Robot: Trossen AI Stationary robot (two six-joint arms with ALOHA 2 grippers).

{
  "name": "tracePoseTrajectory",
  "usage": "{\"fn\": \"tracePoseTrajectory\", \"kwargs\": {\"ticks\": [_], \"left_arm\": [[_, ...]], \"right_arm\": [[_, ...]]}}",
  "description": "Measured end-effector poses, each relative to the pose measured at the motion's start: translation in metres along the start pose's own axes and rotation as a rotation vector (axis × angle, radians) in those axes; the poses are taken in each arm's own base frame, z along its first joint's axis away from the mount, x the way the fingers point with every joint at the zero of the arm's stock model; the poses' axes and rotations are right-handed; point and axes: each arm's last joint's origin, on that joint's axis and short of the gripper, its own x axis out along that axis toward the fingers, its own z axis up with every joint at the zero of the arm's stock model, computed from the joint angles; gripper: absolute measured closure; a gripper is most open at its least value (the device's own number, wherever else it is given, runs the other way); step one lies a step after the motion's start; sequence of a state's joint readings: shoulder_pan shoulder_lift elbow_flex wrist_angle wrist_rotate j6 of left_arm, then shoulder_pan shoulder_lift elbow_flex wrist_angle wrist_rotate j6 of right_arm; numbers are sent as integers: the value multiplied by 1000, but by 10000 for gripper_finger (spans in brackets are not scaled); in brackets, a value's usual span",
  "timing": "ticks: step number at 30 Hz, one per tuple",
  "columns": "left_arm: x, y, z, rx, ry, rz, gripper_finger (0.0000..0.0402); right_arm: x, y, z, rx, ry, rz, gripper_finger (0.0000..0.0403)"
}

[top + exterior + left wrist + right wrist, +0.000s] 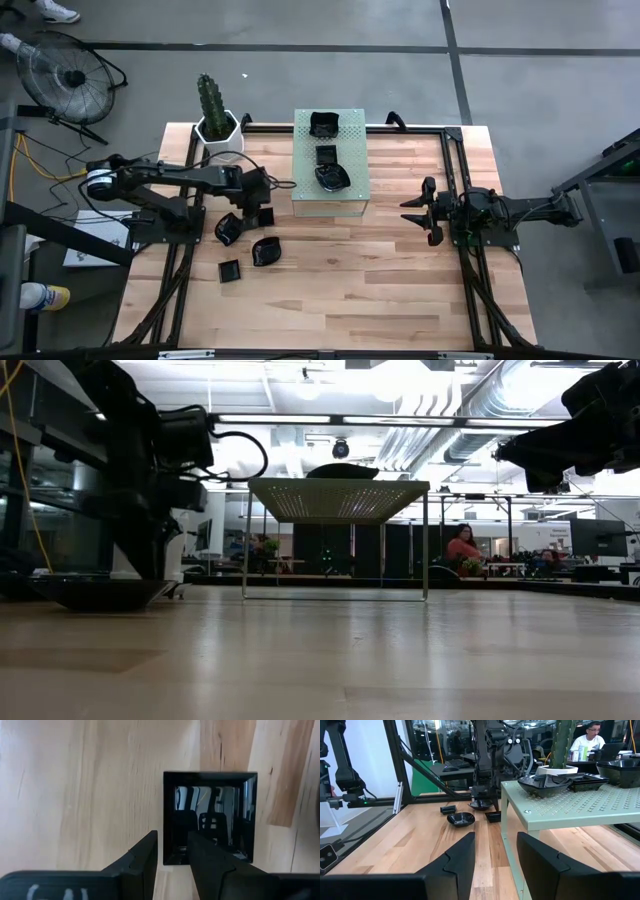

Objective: Pick & Place Mini shaped plates
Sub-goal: Stack the black square plate on top of the black square plate on the shelf

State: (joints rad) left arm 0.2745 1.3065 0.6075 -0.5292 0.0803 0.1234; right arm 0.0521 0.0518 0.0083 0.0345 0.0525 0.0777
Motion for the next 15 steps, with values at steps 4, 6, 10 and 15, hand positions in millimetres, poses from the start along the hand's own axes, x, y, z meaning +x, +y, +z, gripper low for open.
{"fn": "tracePoseTrajectory", "kwargs": {"ticks": [4, 6, 10, 15], "left_arm": [[0, 0, 1, 0, -10, 10, 298], [0, 0, 1, 0, -9, 12, 298], [0, 0, 1, 1, -8, 9, 298], [0, 0, 1, -1, -8, 9, 298]], "right_arm": [[0, 0, 0, 0, 0, 0, 263], [0, 0, 0, 0, 0, 0, 263], [0, 0, 0, 0, 0, 0, 263], [0, 0, 0, 0, 0, 0, 263]]}}
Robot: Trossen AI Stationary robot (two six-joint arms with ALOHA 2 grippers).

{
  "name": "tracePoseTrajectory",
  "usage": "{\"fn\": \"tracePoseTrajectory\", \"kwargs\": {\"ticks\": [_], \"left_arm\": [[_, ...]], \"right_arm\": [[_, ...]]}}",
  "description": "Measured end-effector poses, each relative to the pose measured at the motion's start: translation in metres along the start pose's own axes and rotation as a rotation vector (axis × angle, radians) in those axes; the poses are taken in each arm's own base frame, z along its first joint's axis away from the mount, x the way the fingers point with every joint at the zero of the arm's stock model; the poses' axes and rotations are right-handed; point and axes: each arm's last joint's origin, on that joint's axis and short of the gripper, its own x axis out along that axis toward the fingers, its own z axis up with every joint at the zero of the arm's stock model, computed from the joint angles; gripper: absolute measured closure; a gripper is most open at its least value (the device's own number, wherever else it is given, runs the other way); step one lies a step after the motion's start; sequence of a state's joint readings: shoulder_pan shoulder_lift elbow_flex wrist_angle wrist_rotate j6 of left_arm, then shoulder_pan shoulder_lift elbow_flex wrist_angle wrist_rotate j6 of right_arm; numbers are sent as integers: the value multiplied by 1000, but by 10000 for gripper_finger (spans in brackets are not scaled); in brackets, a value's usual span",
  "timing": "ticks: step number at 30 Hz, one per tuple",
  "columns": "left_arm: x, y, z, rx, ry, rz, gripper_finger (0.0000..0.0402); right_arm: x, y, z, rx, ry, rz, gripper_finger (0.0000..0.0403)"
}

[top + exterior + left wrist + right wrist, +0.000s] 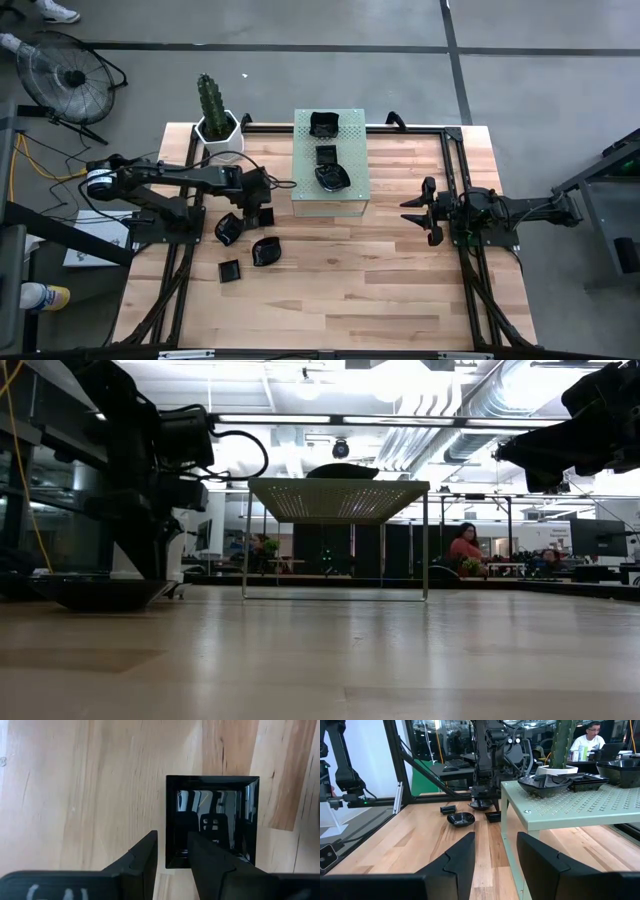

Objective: Pick & Place Mini shaped plates
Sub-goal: Stack the black square plate on top of the black square plate on the shelf

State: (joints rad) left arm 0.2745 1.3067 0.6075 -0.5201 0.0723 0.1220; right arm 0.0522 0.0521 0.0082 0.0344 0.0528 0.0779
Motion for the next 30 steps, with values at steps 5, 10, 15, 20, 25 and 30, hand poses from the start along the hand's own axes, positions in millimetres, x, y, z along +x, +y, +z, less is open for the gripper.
{"fn": "tracePoseTrajectory", "kwargs": {"ticks": [5, 10, 15, 20, 25, 30], "left_arm": [[0, 0, 0, -21, 2, -1, 298], [0, 0, 0, -22, 2, -1, 298], [0, 0, 0, -26, 2, -1, 298], [0, 0, 0, -30, 3, 0, 298], [0, 0, 0, -45, 2, 0, 298], [0, 0, 0, -45, 2, 1, 298]], "right_arm": [[0, 0, 0, 0, 0, 0, 263], [0, 0, 0, 0, 0, 0, 263], [0, 0, 0, 0, 0, 0, 263], [0, 0, 0, 0, 0, 0, 263], [0, 0, 0, 0, 0, 0, 263], [0, 0, 0, 0, 0, 0, 263]]}}
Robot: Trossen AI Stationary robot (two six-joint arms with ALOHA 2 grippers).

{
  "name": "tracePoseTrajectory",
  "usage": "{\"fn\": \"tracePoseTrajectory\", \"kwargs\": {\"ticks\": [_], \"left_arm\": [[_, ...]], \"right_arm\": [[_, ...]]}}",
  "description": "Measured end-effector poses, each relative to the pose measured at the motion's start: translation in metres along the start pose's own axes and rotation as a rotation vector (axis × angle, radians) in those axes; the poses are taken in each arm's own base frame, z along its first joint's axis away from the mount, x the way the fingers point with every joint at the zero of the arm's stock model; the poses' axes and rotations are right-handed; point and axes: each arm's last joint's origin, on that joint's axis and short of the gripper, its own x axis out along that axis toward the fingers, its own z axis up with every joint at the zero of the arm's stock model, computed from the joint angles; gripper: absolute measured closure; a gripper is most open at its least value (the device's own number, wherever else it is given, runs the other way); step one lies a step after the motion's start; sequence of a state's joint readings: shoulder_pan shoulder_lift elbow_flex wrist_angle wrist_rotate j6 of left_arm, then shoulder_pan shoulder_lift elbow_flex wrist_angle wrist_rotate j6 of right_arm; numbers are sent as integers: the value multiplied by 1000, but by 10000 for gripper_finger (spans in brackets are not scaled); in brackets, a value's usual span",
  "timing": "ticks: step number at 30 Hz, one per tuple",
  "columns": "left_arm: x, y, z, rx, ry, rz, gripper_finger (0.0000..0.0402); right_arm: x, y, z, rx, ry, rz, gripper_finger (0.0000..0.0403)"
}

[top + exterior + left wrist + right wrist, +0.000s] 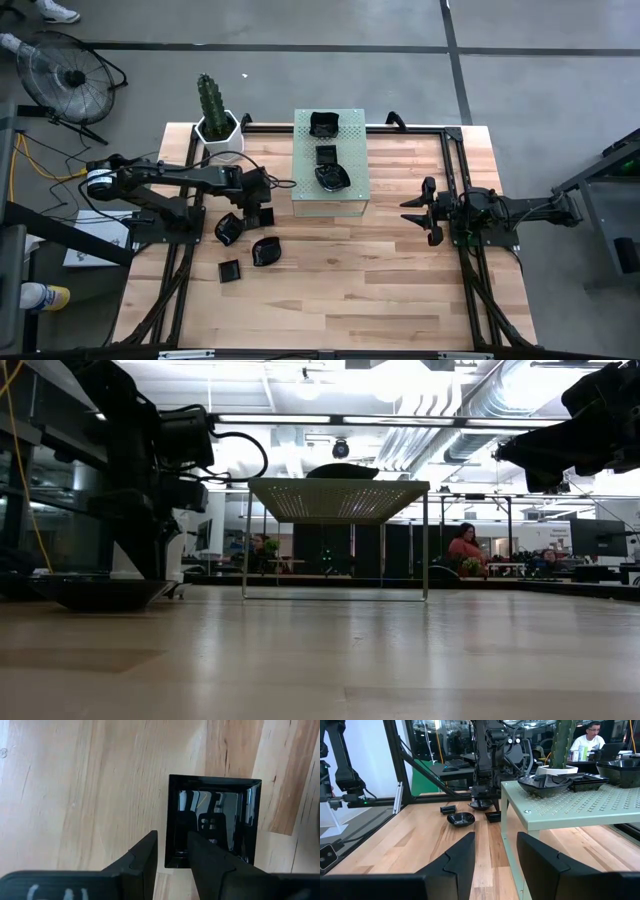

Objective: Pick & Place Mini shaped plates
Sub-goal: Stack the black square plate on top of the black square plate on the shelf

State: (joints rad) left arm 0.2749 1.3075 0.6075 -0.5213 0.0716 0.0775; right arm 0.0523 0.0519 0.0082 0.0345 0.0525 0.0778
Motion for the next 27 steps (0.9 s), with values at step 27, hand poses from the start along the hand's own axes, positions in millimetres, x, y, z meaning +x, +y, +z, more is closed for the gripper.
{"fn": "tracePoseTrajectory", "kwargs": {"ticks": [27], "left_arm": [[0, 0, 0, -4, 5, 10, 362]], "right_arm": [[0, 0, 0, 0, 0, 0, 263]]}}
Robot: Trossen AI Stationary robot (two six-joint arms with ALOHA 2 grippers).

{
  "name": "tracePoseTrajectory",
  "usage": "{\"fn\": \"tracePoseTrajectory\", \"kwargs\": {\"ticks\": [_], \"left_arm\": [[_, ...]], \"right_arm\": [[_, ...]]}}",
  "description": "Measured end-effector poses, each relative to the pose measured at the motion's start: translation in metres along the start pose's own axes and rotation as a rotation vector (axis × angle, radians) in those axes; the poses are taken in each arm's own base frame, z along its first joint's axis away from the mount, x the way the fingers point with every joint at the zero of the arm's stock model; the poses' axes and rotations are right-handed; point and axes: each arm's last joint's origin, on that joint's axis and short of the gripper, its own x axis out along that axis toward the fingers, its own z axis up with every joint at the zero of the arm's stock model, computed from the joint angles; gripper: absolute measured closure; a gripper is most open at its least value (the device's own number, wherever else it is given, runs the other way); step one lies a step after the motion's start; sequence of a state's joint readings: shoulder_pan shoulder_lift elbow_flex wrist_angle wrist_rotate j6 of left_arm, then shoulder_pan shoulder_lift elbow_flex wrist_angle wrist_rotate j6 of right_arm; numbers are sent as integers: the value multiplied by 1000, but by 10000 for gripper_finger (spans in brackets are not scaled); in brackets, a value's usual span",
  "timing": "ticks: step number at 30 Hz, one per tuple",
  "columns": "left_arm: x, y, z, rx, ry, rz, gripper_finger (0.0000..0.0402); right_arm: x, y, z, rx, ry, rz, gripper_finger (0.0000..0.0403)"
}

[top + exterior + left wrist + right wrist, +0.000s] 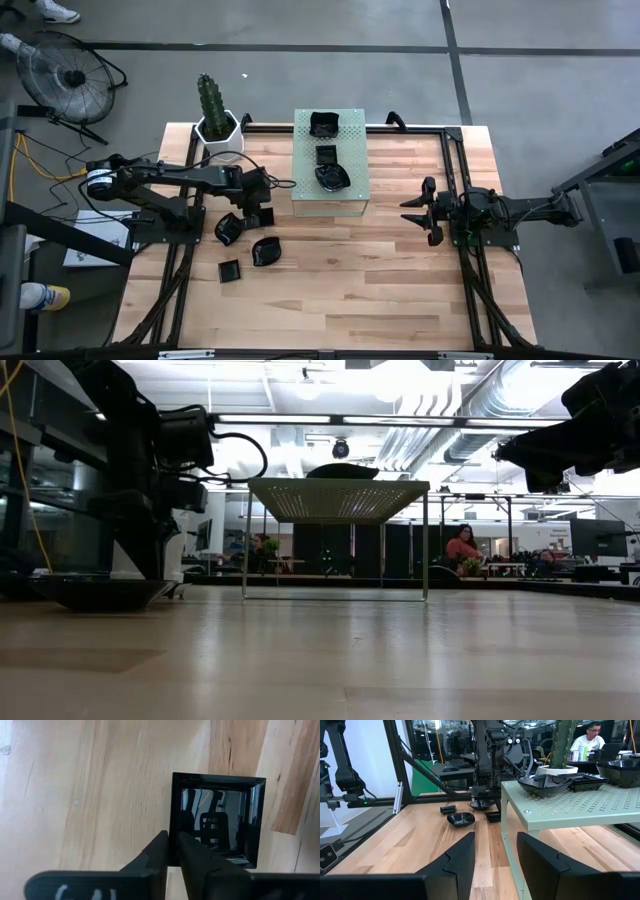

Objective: Pick & Place Mini shaped plates
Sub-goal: Stack the black square plate on top of the black square plate on the shelf

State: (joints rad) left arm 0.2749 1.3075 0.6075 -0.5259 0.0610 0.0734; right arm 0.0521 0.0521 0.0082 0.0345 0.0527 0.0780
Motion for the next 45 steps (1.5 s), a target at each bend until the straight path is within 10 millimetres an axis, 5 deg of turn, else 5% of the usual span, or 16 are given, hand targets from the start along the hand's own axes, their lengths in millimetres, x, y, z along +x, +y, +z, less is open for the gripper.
{"fn": "tracePoseTrajectory", "kwargs": {"ticks": [45], "left_arm": [[-10, -2, 4, 0, 2, -51, 401]], "right_arm": [[0, 0, 0, 0, 0, 1, 263]]}}
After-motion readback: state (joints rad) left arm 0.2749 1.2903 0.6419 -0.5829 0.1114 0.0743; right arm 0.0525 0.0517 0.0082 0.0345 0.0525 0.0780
